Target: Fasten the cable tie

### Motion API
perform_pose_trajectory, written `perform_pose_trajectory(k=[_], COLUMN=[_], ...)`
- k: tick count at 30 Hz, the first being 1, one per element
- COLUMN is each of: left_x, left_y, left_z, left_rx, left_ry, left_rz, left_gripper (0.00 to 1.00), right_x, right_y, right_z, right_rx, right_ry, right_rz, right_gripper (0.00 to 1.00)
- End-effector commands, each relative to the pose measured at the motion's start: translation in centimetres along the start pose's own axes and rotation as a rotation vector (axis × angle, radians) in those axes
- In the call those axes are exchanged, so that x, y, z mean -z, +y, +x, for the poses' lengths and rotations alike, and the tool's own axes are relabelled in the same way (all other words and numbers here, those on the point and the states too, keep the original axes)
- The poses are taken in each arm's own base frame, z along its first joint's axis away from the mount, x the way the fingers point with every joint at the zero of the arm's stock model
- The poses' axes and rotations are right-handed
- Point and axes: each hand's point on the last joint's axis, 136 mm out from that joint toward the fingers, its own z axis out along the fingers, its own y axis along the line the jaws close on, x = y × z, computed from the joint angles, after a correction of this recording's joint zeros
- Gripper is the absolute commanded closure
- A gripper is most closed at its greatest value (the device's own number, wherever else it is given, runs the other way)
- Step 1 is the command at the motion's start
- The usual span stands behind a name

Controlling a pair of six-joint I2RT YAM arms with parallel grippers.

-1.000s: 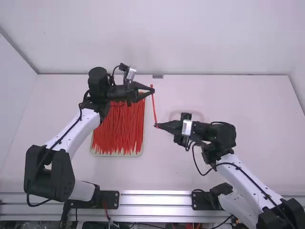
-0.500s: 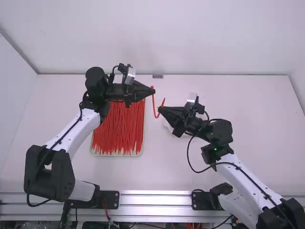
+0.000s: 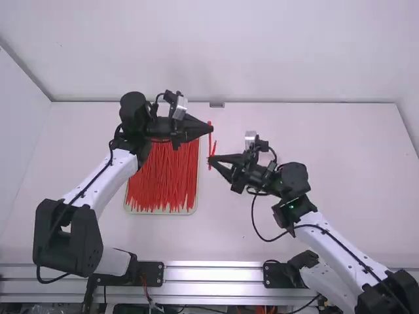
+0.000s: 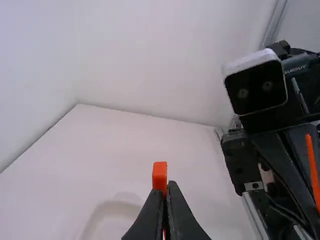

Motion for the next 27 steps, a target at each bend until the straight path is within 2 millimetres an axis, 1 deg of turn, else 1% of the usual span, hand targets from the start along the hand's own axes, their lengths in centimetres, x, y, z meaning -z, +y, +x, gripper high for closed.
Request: perform_pose_trajectory(k=[1,4,6,8,10,11,15,18,21,27], left_x=[-0.3,-0.3,-0.3,-0.2,-0.1,-0.1,-0.1,-0.1,-0.1,-0.1], left_y=[-0.7,-0.7,-1.2,-2.3,-2.7,-3.0,-2.9,-2.9,-2.9,-2.9], left_z=[-0.1,0.4,0.8,1.3,1.5,1.8,2.0,2.0,2.0,2.2], left_rx=[-0.012,0.001,-0.033,-0.107,-0.142,-0.186,-0.223,-0.247,-0.282,-0.316], left_ry=[0.004,0.014,0.02,0.021,0.018,0.013,0.014,0.012,0.009,0.007], left_rz=[0.033,0.037,0.07,0.134,0.153,0.173,0.163,0.167,0.167,0.168], left_gripper=[0.98,0.98,0.98,0.98,0.98,0.98,0.98,0.98,0.98,0.98], right_x=[-0.2,-0.2,-0.2,-0.2,-0.2,-0.2,-0.1,-0.2,-0.1,0.0], right_y=[1.2,1.8,2.0,1.7,1.4,0.9,0.4,0.0,-1.2,-1.4], right_z=[-1.0,-0.4,-0.1,0.1,0.1,0.4,1.0,1.1,1.7,2.2], right_rx=[0.015,0.013,0.011,-0.008,-0.016,-0.035,-0.07,-0.136,-0.247,-0.321], right_ry=[-0.003,0.031,0.043,0.05,0.051,0.057,0.079,0.078,0.083,0.1], right_rz=[-0.038,-0.071,-0.085,-0.072,-0.062,-0.039,-0.019,0.006,0.063,0.076], right_gripper=[1.0,1.0,1.0,1.0,1.0,1.0,1.0,1.0,1.0,1.0])
